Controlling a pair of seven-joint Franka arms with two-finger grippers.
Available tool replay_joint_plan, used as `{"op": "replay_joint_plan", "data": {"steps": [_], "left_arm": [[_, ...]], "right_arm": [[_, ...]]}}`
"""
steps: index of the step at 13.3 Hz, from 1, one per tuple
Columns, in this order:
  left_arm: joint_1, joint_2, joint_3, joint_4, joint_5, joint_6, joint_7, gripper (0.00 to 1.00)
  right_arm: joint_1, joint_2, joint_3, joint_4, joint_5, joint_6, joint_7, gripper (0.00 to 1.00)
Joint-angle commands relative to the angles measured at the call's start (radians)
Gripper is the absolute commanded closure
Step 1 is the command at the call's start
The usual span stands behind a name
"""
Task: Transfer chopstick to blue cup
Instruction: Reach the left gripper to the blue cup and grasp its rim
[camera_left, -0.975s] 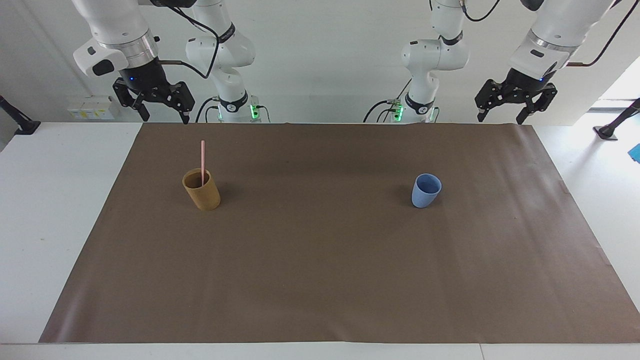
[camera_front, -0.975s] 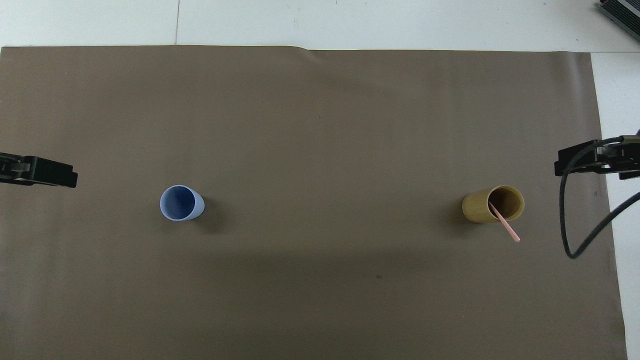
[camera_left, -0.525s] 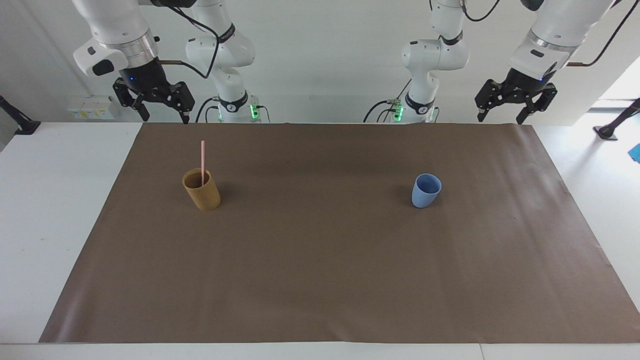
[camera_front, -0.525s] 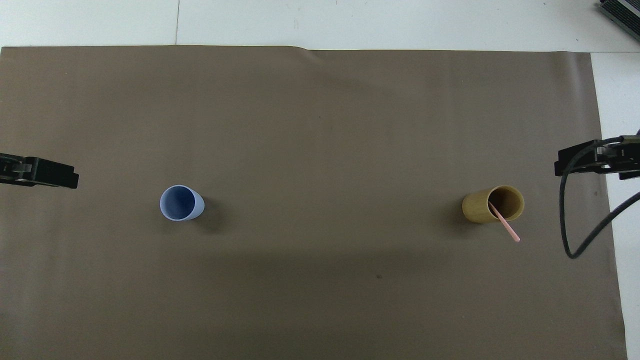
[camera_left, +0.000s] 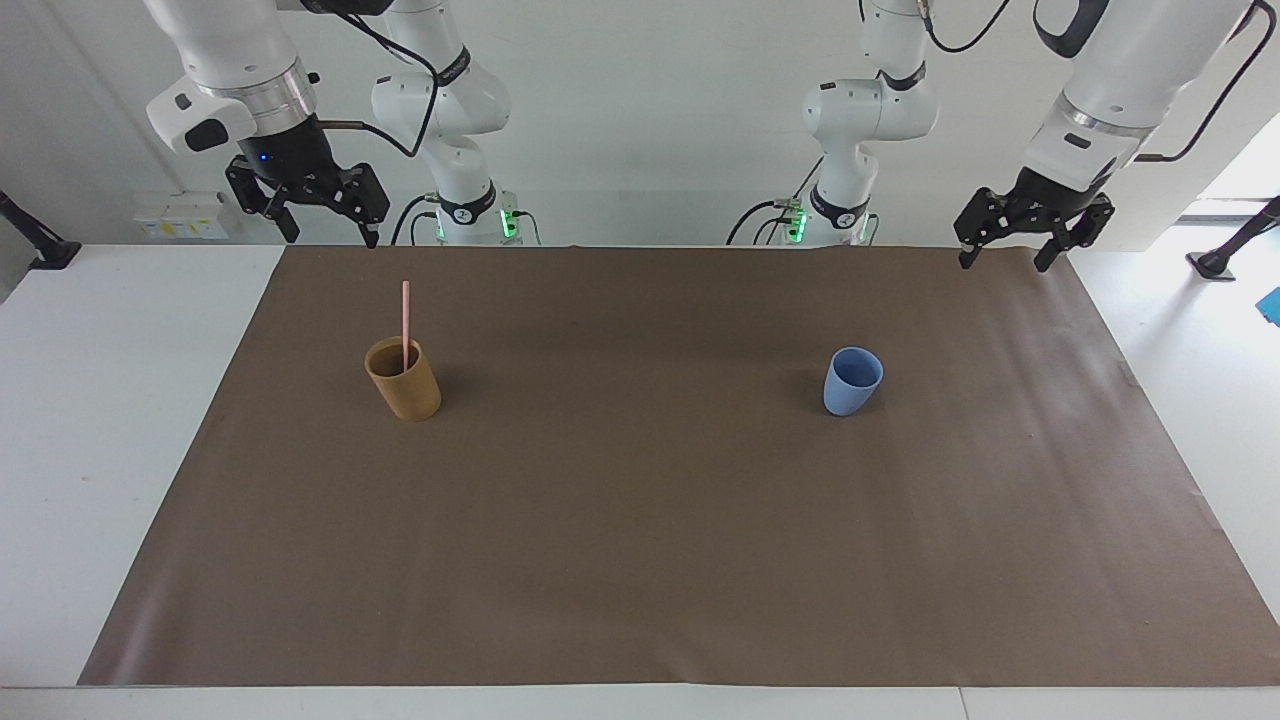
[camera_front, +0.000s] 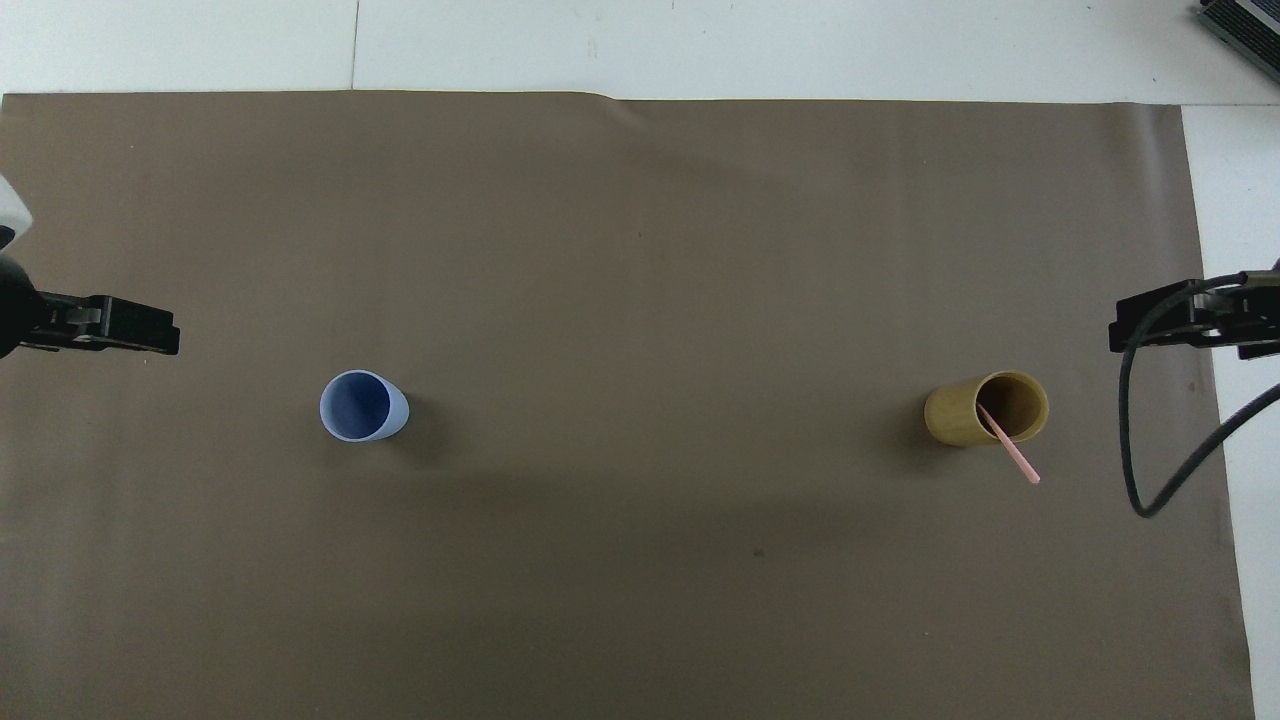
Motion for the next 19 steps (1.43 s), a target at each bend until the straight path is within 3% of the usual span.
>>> {"op": "replay_joint_plan", "data": {"steps": [1, 9, 14, 16, 17, 18, 19], "left_arm": [[0.003, -0.002, -0.009, -0.111, 0.006, 0.136, -0.053, 0.00], [-0.056, -0.028, -0.012, -0.412, 0.001, 0.283, -0.080, 0.00], [-0.116, -0.011, -0.012, -0.610, 0.000, 0.506, -0.113, 0.00], [-0.116, -0.008, -0.012, -0.637, 0.000, 0.544, -0.109, 0.00], [-0.114, -0.002, -0.012, -0.639, 0.000, 0.544, -0.107, 0.05], [-0.116, 0.001, -0.012, -0.638, 0.000, 0.544, -0.109, 0.50], [-0.116, 0.008, -0.012, -0.627, 0.000, 0.546, -0.106, 0.73]], "right_arm": [[-0.020, -0.016, 0.007, -0.016, 0.022, -0.008, -0.024, 0.00], [-0.020, -0.016, 0.007, -0.016, 0.022, -0.007, -0.024, 0.00], [-0.019, -0.016, 0.014, -0.014, 0.022, -0.007, -0.024, 0.00], [-0.020, -0.016, 0.015, -0.014, 0.023, -0.007, -0.029, 0.00], [-0.019, -0.016, 0.015, -0.016, 0.022, -0.007, -0.029, 0.00], [-0.019, -0.016, 0.015, -0.016, 0.023, -0.010, -0.029, 0.00], [-0.020, -0.016, 0.014, -0.016, 0.023, -0.007, -0.029, 0.00]]}}
